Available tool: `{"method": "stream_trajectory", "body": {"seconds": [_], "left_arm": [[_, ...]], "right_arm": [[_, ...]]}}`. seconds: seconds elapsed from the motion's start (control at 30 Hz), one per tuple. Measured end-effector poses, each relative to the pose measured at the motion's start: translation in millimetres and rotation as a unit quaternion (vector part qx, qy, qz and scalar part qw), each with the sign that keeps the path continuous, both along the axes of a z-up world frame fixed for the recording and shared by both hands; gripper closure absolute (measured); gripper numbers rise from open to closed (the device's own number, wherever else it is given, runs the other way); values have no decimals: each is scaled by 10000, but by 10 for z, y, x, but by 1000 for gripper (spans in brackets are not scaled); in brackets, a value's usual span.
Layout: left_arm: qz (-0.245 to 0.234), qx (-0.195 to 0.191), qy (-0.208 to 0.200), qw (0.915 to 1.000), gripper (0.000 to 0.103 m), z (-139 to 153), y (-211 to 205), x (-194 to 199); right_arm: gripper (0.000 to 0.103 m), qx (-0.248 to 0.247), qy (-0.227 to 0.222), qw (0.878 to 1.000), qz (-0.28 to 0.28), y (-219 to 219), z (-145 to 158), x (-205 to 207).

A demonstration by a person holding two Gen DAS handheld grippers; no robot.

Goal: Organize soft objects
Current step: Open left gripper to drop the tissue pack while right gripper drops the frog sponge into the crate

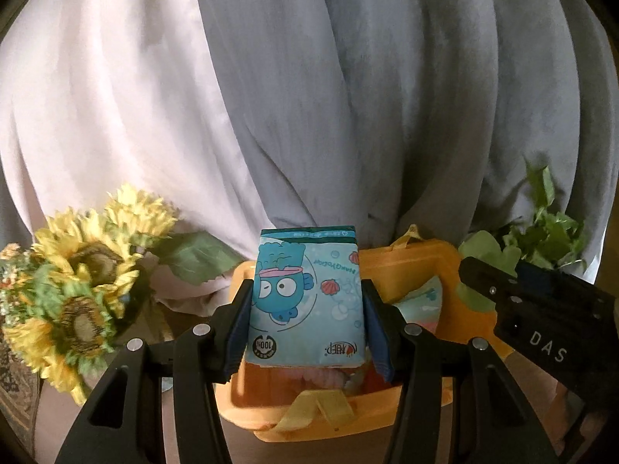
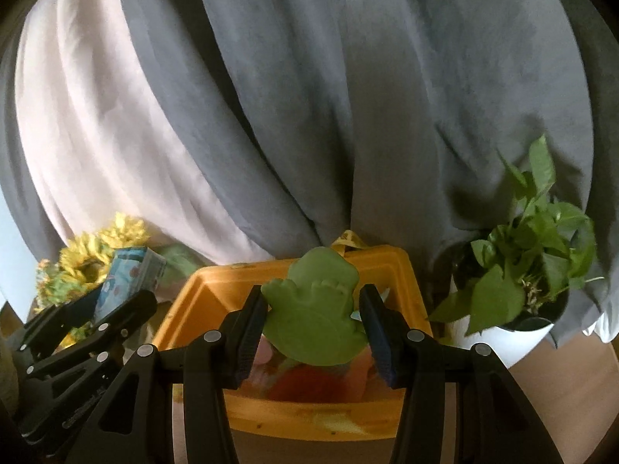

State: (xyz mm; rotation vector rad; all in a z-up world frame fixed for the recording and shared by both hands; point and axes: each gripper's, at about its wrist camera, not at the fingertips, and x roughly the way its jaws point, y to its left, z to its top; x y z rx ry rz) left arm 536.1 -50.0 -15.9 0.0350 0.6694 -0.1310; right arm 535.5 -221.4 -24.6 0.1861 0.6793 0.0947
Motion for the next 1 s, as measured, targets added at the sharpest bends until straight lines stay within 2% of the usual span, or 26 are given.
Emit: {"method": "stream_trajectory", "body": {"seconds": [0.4,0.7,0.87,1.0], "left_arm": [[-110,-35,445,9989,51,-392,-25,408],[-163,-134,828,9963,50,-596,-30,529],[-97,-110,829,9964,41,-584,-24,498],[-10,-97,727,9973,41,-465,-4,392]], "right_arm": [[52,-39,627,9980,-29,-50,-425,462],[51,-23,1031,9947,5,-48,-628,636],[48,-14,1089,9940,-79,-45,-621,652],[48,-83,1052,9944,-85,-37,-559,589]]}}
